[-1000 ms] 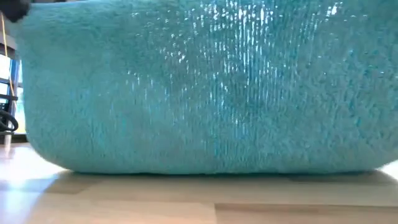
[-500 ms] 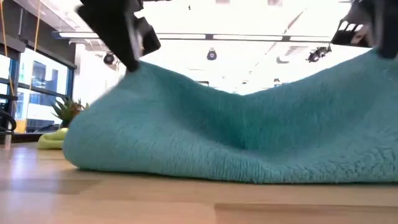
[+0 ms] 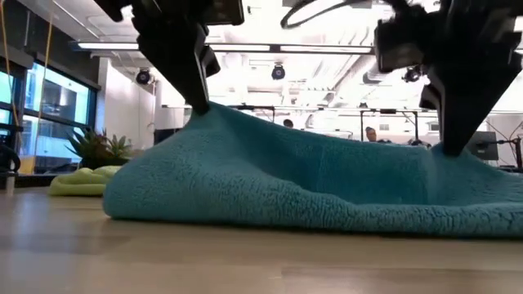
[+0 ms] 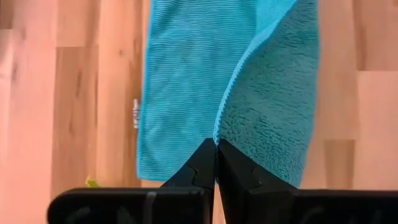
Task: Fold microfiber towels
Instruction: Fold the blue microfiber cloth
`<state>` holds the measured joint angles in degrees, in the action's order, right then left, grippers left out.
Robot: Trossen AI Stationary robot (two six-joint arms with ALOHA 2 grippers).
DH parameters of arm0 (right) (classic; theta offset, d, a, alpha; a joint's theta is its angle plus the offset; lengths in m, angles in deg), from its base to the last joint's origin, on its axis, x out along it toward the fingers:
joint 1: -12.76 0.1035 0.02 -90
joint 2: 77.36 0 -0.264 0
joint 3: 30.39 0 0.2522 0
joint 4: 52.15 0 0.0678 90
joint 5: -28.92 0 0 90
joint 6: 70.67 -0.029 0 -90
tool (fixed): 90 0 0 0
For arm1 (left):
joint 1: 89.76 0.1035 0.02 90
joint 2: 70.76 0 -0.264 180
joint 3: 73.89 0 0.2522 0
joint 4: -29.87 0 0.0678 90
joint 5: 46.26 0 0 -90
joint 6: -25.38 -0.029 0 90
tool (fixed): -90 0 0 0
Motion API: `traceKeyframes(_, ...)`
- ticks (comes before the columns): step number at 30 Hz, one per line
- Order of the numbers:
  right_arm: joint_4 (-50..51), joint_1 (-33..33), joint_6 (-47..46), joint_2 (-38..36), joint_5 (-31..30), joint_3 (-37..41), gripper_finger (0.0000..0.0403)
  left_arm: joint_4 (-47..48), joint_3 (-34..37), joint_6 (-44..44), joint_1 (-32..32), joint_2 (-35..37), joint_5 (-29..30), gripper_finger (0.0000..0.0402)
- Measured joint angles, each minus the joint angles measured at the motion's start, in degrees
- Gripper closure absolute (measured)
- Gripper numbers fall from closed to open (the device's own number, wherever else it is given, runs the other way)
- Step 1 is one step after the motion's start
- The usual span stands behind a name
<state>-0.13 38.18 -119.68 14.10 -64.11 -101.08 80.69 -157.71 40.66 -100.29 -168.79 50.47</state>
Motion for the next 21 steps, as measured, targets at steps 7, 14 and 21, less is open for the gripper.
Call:
traceKeyframes(7, -0.41, -1.49, 0.63, 0.0, 0.0, 0.85, 0.0403, -0.01, 0.0, 0.14, 2.36, -2.93, -0.24, 0.0401)
traceKeyframes(14, -0.32, -2.67, -0.27, -0.2, -2.01, 0.85, 0.0403, 0.29, 0.0, 0.49, 2.89, -7.06, -2.05, 0.0401)
traceKeyframes(21, 4.57, -4.6, -1.98, -2.38, -3.96, 0.85, 0.0403, 2.79, 0.02, 2.59, 2.92, -7.24, 0.18, 0.0401)
